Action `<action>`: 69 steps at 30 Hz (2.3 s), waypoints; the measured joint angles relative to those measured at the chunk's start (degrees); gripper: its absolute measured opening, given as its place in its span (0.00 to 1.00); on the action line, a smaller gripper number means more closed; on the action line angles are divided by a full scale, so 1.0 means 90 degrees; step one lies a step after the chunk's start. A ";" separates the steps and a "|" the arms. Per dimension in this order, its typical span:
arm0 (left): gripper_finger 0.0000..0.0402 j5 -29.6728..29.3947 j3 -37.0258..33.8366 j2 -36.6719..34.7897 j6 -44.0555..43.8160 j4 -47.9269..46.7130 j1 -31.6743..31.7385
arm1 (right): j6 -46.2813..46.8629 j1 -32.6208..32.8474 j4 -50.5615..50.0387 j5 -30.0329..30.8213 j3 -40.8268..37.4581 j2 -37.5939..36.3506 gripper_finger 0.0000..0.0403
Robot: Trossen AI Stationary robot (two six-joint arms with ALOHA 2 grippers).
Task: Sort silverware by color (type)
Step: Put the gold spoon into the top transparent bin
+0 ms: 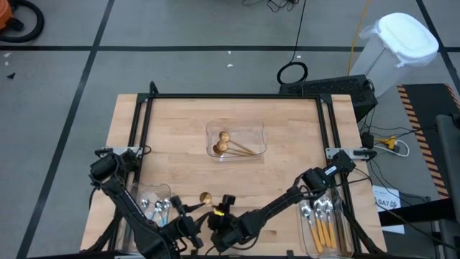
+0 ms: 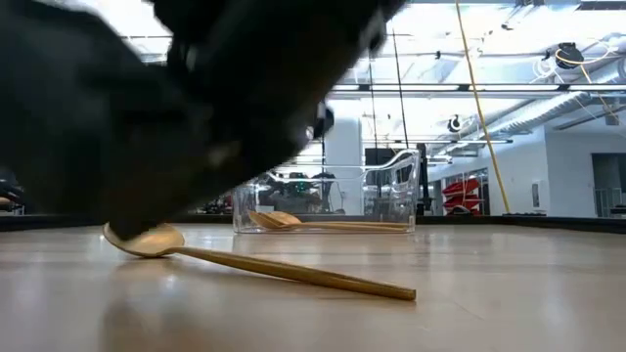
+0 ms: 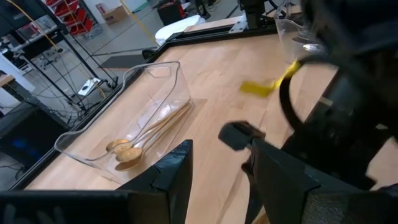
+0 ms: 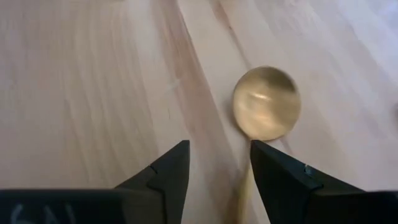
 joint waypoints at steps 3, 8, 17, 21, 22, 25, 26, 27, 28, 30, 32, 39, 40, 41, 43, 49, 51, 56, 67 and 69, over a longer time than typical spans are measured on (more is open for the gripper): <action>0.41 -0.0008 0.0000 -0.0002 0.0009 -0.0006 -0.0036 | -0.0012 -0.0034 0.0865 0.0044 -0.0479 0.0001 0.41; 0.41 -0.0010 0.0000 -0.0002 0.0021 -0.0023 -0.0046 | 0.0290 -0.0031 0.1219 0.0432 -0.0755 0.0001 0.41; 0.41 -0.0012 0.0000 -0.0002 0.0029 -0.0032 -0.0039 | 0.0486 0.0175 0.0945 0.0805 -0.0755 -0.0043 0.41; 0.41 -0.0012 0.0000 -0.0002 0.0022 -0.0031 -0.0029 | 0.1045 0.0104 0.0614 0.0617 -0.0763 0.0011 0.41; 0.41 -0.0012 0.0000 -0.0002 0.0019 -0.0032 -0.0026 | 0.1141 0.0082 0.0699 0.0472 -0.0832 0.0006 0.40; 0.41 -0.0012 0.0000 -0.0002 0.0007 -0.0025 -0.0022 | 0.1340 0.0032 0.1070 0.0312 -0.1085 -0.0023 0.38; 0.41 -0.0012 0.0000 -0.0002 0.0003 -0.0025 -0.0014 | 0.1400 0.0021 0.1165 0.0266 -0.1150 -0.0028 0.36; 0.41 -0.0010 0.0000 -0.0002 0.0002 -0.0025 -0.0012 | 0.1464 0.0012 0.1252 0.0192 -0.1217 -0.0034 0.35; 0.41 -0.0010 0.0000 -0.0002 0.0000 -0.0024 -0.0012 | 0.1504 0.0000 0.1344 0.0143 -0.1293 -0.0040 0.33; 0.41 -0.0010 0.0000 -0.0002 0.0001 -0.0023 -0.0015 | 0.1563 -0.0005 0.1569 0.0101 -0.1463 -0.0040 0.28; 0.41 -0.0010 -0.0002 -0.0002 0.0002 -0.0021 -0.0010 | 0.1585 -0.0005 0.1706 0.0105 -0.1612 -0.0033 0.24; 0.41 -0.0010 -0.0002 -0.0002 0.0002 -0.0023 -0.0005 | 0.1943 -0.0005 0.1991 0.0158 -0.2155 -0.0016 0.05; 0.41 -0.0010 -0.0002 -0.0002 0.0002 -0.0023 -0.0005 | 0.1967 -0.0005 0.2016 0.0173 -0.2206 -0.0018 0.04; 0.41 -0.0010 -0.0002 -0.0002 0.0002 -0.0023 -0.0001 | 0.1968 -0.0007 0.2056 0.0174 -0.2252 -0.0022 0.03; 0.41 -0.0010 -0.0002 -0.0002 0.0002 -0.0021 0.0003 | 0.1954 -0.0017 0.2204 0.0201 -0.2367 -0.0028 0.04; 0.41 -0.0010 -0.0002 -0.0002 -0.0005 -0.0020 0.0024 | 0.1497 -0.0024 0.2677 0.0663 -0.2489 -0.0009 0.03; 0.41 -0.0010 -0.0002 -0.0002 -0.0006 -0.0015 0.0024 | 0.1271 -0.0026 0.2862 0.0872 -0.2497 -0.0002 0.03; 0.41 -0.0010 -0.0002 -0.0002 -0.0005 -0.0013 0.0024 | 0.0894 -0.0034 0.3008 0.0936 -0.2506 -0.0075 0.03; 0.41 -0.0026 -0.0006 -0.0018 0.0400 -0.0115 0.0282 | -0.0215 -0.0031 0.2608 0.0449 -0.2540 -0.0806 0.03; 0.41 -0.0024 -0.0010 -0.0092 0.0585 -0.0120 0.0325 | -0.0288 -0.0022 0.2208 0.0347 -0.2537 -0.1054 0.03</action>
